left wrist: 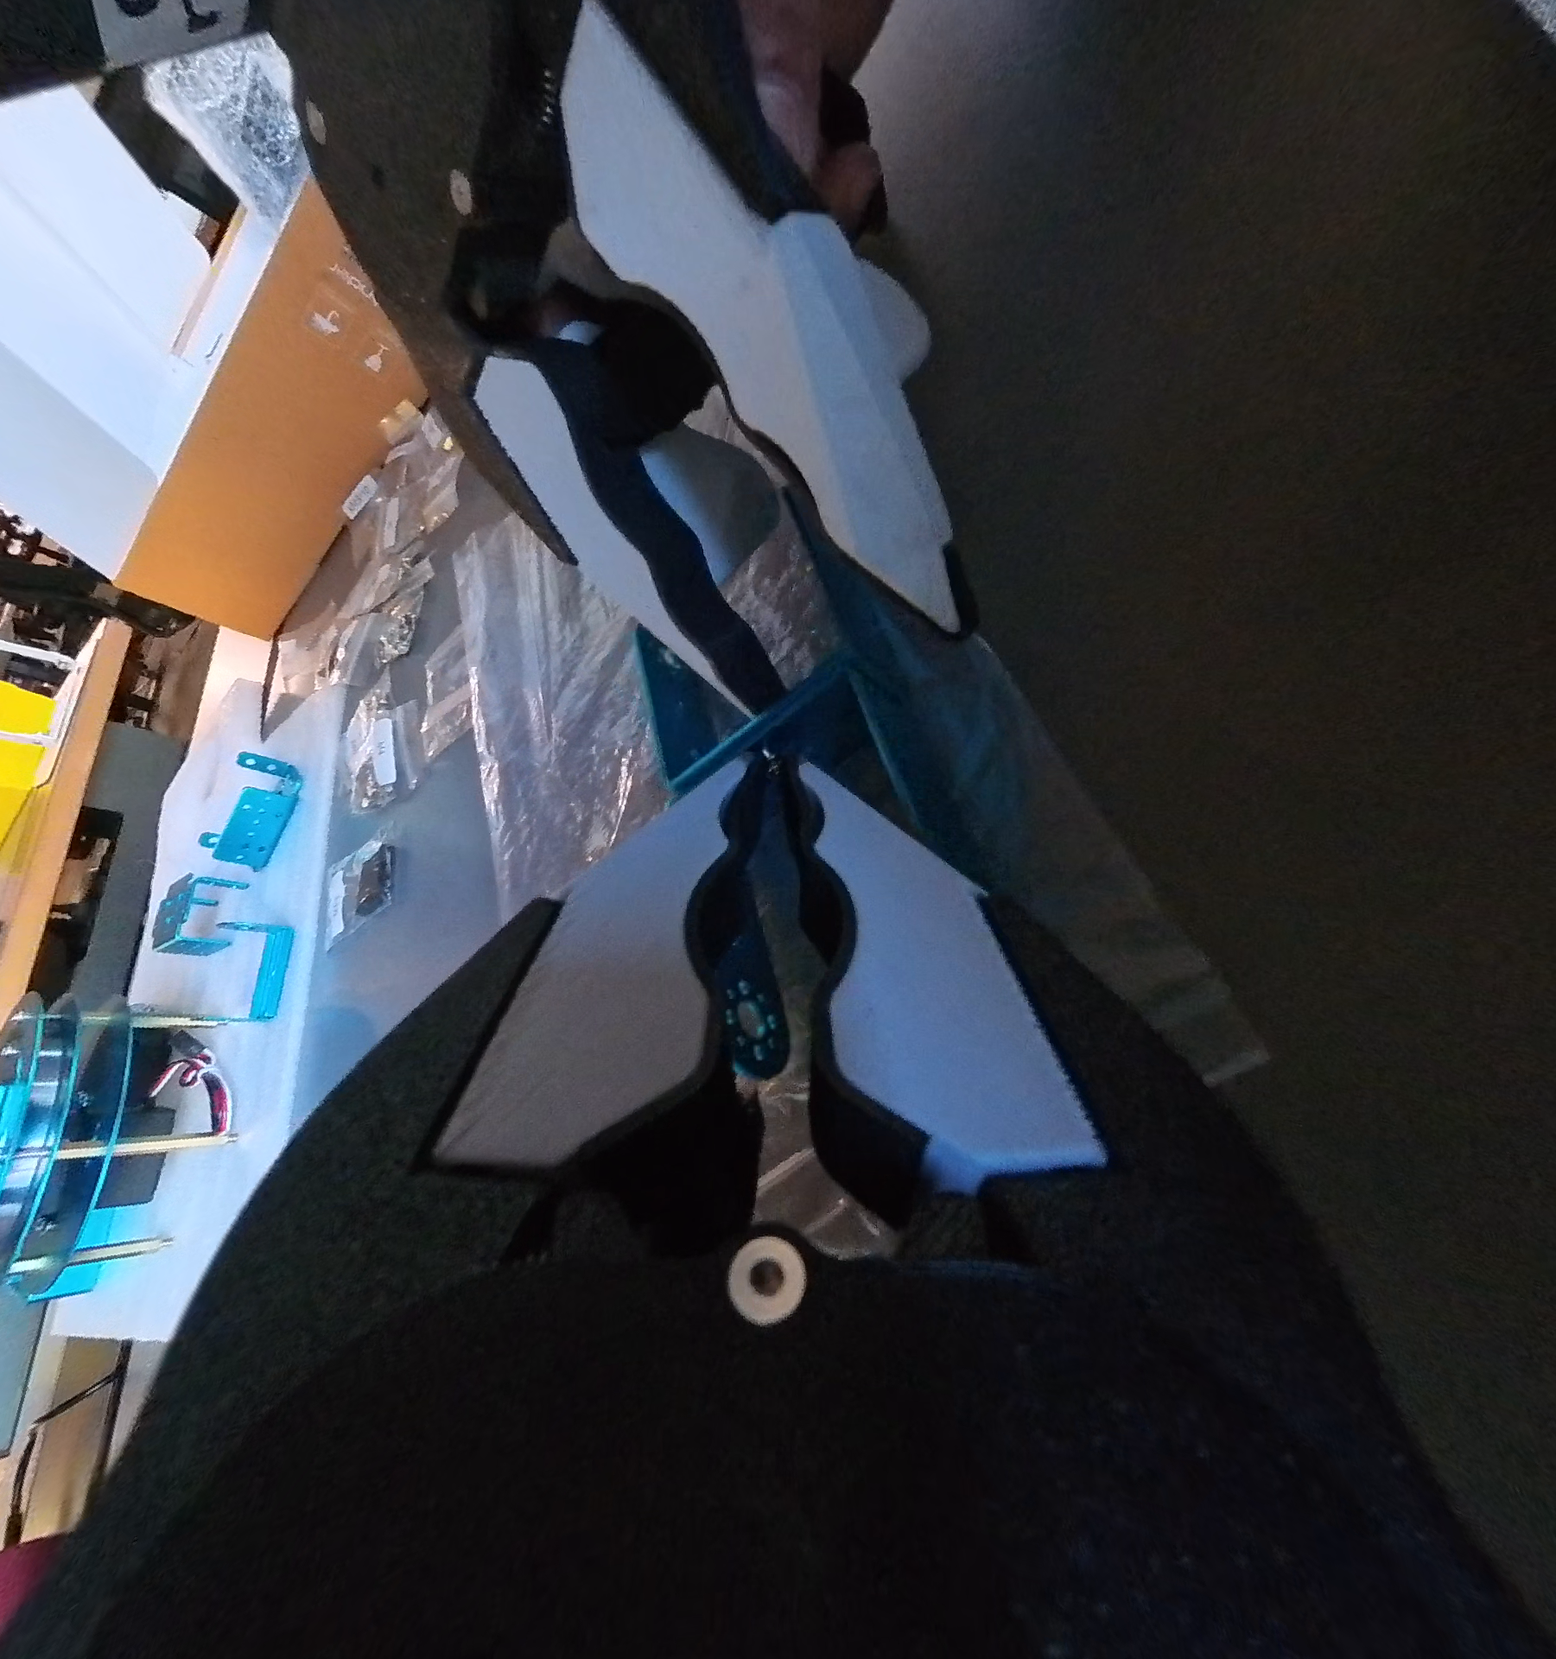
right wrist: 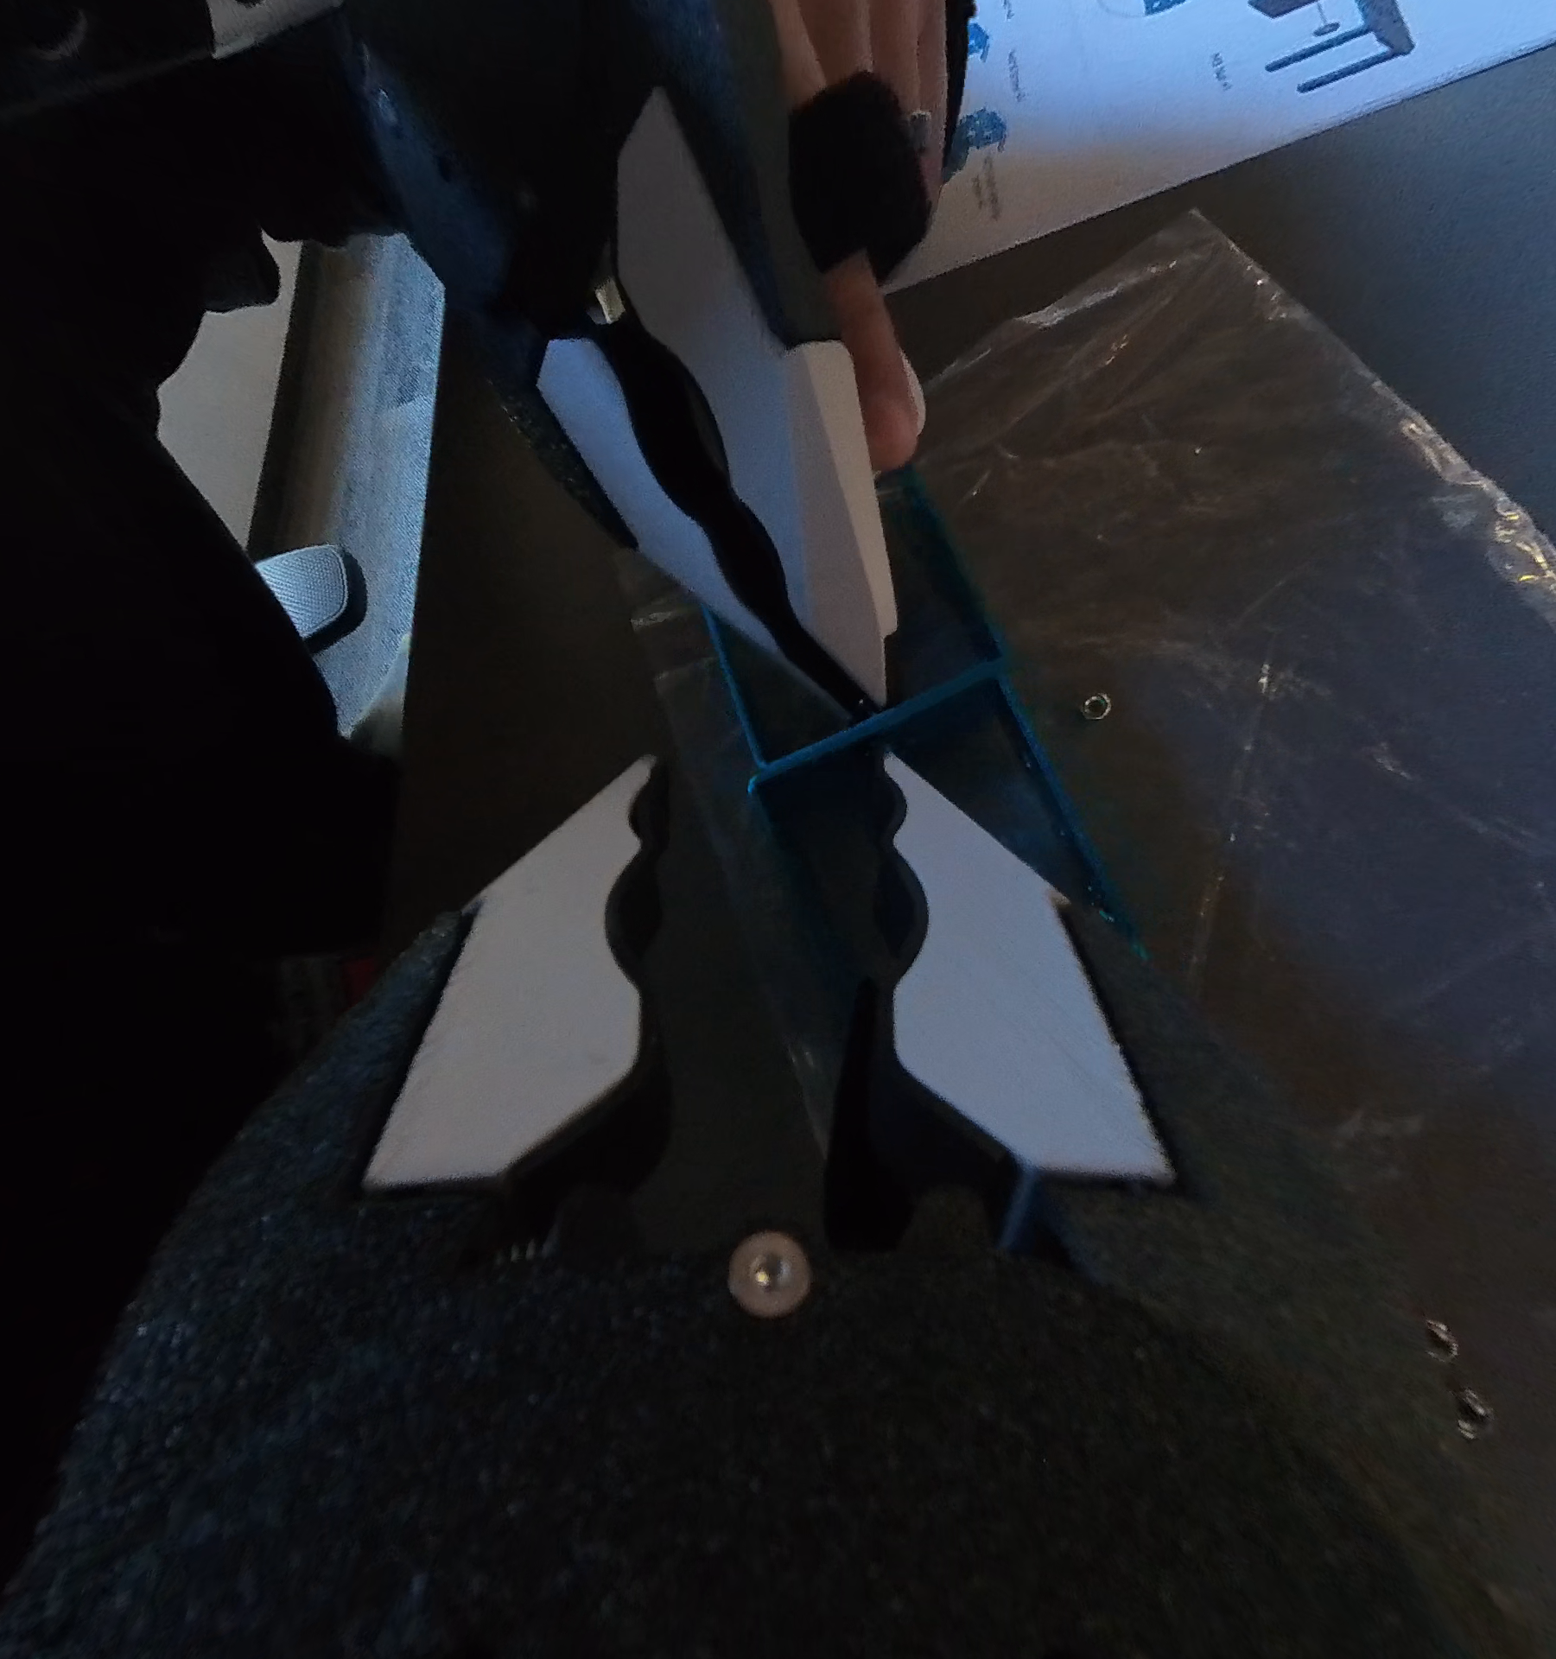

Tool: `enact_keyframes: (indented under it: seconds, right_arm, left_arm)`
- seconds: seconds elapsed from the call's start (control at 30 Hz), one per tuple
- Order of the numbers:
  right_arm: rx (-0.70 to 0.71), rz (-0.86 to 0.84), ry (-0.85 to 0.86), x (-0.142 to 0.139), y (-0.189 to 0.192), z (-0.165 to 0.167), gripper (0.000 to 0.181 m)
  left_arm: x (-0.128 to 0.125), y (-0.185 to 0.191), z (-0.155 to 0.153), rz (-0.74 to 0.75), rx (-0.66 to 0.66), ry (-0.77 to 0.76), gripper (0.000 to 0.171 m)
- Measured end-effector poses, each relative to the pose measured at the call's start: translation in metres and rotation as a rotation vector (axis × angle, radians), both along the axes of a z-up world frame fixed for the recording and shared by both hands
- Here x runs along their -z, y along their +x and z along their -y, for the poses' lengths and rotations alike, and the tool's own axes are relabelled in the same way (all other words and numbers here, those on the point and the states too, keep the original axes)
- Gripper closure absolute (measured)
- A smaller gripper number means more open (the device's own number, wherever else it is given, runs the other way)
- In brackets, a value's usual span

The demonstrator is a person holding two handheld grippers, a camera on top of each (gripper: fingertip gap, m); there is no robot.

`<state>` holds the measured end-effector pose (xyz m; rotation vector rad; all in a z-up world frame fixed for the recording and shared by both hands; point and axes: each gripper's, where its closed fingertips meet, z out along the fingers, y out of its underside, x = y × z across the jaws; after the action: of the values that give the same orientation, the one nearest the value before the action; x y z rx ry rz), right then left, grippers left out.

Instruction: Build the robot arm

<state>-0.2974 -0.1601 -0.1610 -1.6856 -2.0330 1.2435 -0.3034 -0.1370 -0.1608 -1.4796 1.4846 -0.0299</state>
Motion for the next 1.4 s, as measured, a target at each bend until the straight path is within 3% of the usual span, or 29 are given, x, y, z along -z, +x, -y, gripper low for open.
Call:
enact_keyframes:
  seconds: [0.47,0.6,0.77,0.9,0.97,1.4]
  right_arm:
    - [0.021,-0.043,-0.002,-0.01,0.001,-0.008,0.141]
    - [0.05,-0.061,-0.088,-0.02,0.003,-0.015,0.147]
    - [0.062,-0.144,-0.363,-0.049,0.0,-0.013,0.154]
    - [-0.005,-0.227,-0.547,-0.077,0.004,-0.005,0.166]
    - [-0.026,-0.247,-0.56,-0.081,0.006,-0.003,0.174]
    - [-0.054,-0.286,-0.657,-0.094,0.008,0.001,0.18]
  left_arm:
    - [-0.004,-0.003,0.002,0.009,0.011,-0.008,0.169]
    - [-0.009,-0.005,0.002,0.024,0.007,-0.006,0.169]
    - [-0.049,0.006,0.005,0.119,0.014,0.149,0.168]
    - [-0.073,0.018,0.013,0.184,0.028,0.217,0.168]
    - [-0.081,0.02,0.014,0.21,0.023,0.236,0.168]
    - [-0.091,0.024,0.02,0.246,0.018,0.241,0.168]
